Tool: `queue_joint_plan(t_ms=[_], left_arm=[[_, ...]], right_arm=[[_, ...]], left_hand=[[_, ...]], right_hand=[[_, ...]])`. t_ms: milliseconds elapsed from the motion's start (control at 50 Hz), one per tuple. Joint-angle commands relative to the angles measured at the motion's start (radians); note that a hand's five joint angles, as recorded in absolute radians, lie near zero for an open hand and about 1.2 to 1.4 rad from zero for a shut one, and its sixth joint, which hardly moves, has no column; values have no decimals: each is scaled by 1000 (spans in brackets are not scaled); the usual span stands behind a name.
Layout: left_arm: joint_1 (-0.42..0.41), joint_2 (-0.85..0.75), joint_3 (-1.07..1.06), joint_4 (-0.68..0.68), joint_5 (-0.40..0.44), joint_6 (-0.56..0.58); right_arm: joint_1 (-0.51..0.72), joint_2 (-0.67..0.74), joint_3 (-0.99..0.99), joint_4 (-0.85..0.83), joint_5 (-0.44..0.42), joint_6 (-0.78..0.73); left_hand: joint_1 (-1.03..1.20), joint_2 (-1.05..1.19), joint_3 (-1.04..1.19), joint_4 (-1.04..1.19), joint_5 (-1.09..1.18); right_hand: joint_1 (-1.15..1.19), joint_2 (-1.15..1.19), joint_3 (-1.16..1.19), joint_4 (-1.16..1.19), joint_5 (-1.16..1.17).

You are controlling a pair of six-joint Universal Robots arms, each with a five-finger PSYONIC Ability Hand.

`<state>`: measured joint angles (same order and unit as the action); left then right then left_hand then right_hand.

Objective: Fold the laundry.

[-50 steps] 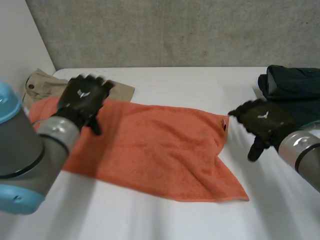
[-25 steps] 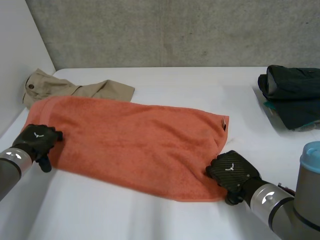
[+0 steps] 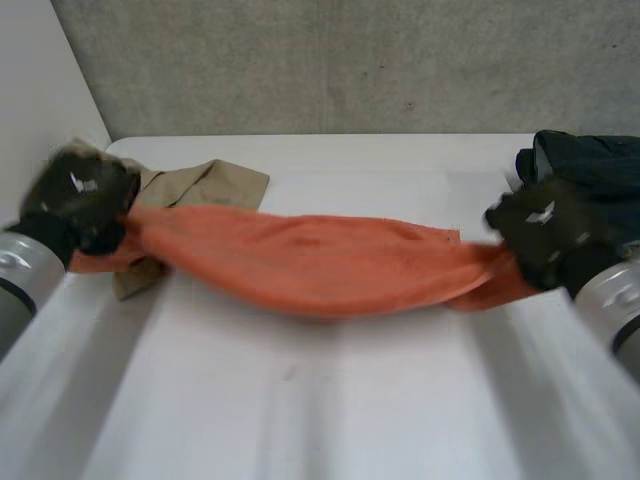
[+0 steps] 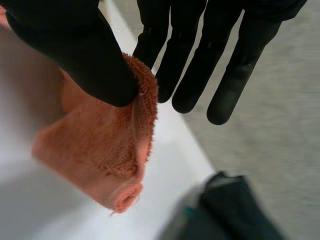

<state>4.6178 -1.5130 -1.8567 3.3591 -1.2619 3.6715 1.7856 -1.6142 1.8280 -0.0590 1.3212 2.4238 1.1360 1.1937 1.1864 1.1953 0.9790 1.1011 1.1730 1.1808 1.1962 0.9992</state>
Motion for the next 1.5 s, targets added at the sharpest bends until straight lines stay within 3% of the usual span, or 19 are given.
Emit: queue_joint_plan(t_ms=[20,120,200,320,460,520,540,560,680,820,940,1040,1140,1220,1280,1300,1320,1360,1500], left_arm=[[-31,273,33,-72,6,-191],[-37,272,47,-119,10,-234],[-57,137,50,-130,9,-234],[-102,-202,137,-121,-10,-228],[-117,-547,339,-130,-100,-180],[-126,-601,389,-130,-139,-140],[-132,-605,402,-132,-163,-113],[-137,-602,402,-132,-175,-102],[-197,-439,332,-130,-218,-85],[-316,-213,84,-106,-215,-73],[-381,-236,-15,-63,-292,-73],[-390,-328,-13,-41,-402,-71],[-390,-392,-7,-20,-438,-68],[-389,-423,1,17,-439,-65],[-389,-423,5,68,-439,-59],[-389,-423,4,81,-439,-57],[-389,-418,2,110,-439,-56],[-387,-414,-1,131,-439,-56],[-378,-241,-4,138,-432,-65]], right_arm=[[-58,-98,-157,212,-74,-11],[-80,-99,-225,243,-105,-5],[-83,-58,-256,237,-114,0],[-71,213,-338,232,-93,6],[-22,419,-409,165,22,64],[1,454,-408,99,70,70],[5,459,-404,88,79,70],[9,459,-401,79,85,72],[12,458,-355,50,96,74],[1,445,-308,25,98,72],[-3,433,-274,22,95,60],[-3,433,-257,21,93,58],[-2,435,-246,8,90,58],[1,435,-236,-5,90,57],[1,435,-233,-7,90,57],[3,435,-233,-7,92,55],[3,435,-233,-7,92,55],[3,435,-233,-7,92,55],[-6,410,-260,15,99,32]], left_hand=[[260,203,210,201,243],[260,203,210,201,243],[260,203,210,201,243],[260,203,210,201,243],[249,191,199,190,232],[-35,-92,-85,-94,-52],[-338,-396,-389,-397,-356],[-446,-503,-496,-505,-463],[-491,-549,-541,-550,-508],[-488,-546,-538,-547,-506],[-491,-549,-541,-550,-508],[-591,-648,-641,-650,-608],[-608,-666,-659,-668,-626],[-538,-596,-589,-598,-556],[-342,-399,-392,-401,-359],[-237,-294,-287,-296,-254],[52,-5,2,-7,35],[260,202,209,200,242],[260,203,210,201,243]], right_hand=[[295,223,215,200,223],[295,223,215,200,223],[295,223,215,200,223],[295,223,215,200,223],[295,223,215,200,223],[295,223,215,200,223],[295,223,215,200,223],[295,223,215,200,223],[295,223,215,200,223],[295,223,215,200,223],[295,223,215,200,223],[295,223,215,200,223],[295,223,215,200,223],[295,223,215,200,223],[295,223,215,200,223],[295,223,215,200,223],[295,223,215,200,223],[295,223,215,200,223],[295,223,215,200,223]])
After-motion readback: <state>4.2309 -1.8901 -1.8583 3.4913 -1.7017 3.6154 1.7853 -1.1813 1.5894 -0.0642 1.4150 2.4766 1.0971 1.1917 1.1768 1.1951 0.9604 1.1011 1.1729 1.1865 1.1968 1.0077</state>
